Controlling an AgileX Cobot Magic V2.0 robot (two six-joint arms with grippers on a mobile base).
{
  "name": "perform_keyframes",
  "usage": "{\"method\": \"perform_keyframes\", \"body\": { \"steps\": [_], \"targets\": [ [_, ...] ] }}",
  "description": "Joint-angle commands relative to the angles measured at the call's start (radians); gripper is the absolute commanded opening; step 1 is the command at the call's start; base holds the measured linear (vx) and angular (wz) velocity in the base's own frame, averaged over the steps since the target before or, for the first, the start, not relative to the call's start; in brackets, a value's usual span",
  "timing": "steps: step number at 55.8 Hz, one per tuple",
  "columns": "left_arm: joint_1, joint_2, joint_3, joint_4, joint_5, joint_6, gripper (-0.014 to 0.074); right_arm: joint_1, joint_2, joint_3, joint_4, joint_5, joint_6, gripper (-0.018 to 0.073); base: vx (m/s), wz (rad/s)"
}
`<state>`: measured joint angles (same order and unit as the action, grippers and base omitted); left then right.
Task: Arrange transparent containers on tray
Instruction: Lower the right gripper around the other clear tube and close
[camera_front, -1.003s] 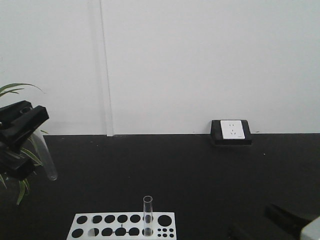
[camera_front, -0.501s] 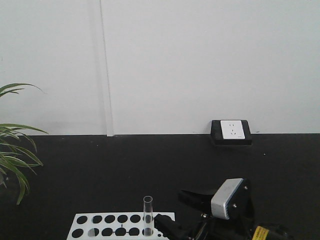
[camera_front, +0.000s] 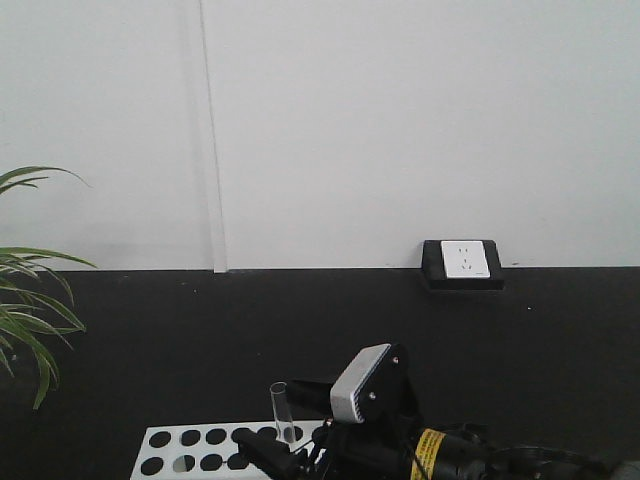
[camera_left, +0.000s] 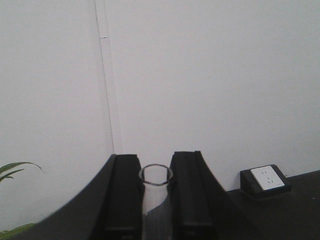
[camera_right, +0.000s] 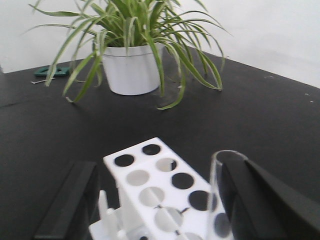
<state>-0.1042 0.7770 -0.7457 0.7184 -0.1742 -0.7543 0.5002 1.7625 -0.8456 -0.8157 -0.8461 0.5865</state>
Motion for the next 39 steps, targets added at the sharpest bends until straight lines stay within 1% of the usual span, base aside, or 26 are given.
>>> {"method": "perform_keyframes", "body": {
  "steps": [1,8,14,20,29,35,39],
  "targets": [
    [-0.006,-0.008,-0.036,-0.022,-0.058,-0.01,-0.0006,0.0,-0.042,-0.034,0.085,-0.062,-0.021,0.0547,0.0,0.0],
    [-0.006,-0.008,-0.036,-0.022,-0.058,-0.01,-0.0006,0.0,-0.042,-0.034,0.107,-0.06,-0.065,0.0547,0.0,0.0],
    [-0.006,-0.008,-0.036,-0.022,-0.059,-0.01,-0.0006,0.0,-0.035,-0.036,0.131,-0.054,-0.08,0.0547,0.0,0.0],
    [-0.006,-0.008,-0.036,-0.022,-0.067,-0.01,-0.0006,0.0,-0.005,-0.056,0.15,-0.054,-0.084,0.0547,0.0,0.0],
    [-0.006,-0.008,-0.036,-0.022,-0.08,-0.01,-0.0006,0.0,0.054,-0.107,0.149,-0.06,-0.071,0.0544,0.0,0.0],
    [-0.006,-0.008,-0.036,-0.022,-0.08,-0.01,-0.0006,0.0,0.063,-0.128,0.149,-0.062,-0.064,0.0512,0.0,0.0],
    [-0.006,-0.008,-0.036,-0.022,-0.08,-0.01,-0.0006,0.0,0.063,-0.133,0.149,-0.059,-0.064,0.0442,0.0,0.0]
  ]
}}
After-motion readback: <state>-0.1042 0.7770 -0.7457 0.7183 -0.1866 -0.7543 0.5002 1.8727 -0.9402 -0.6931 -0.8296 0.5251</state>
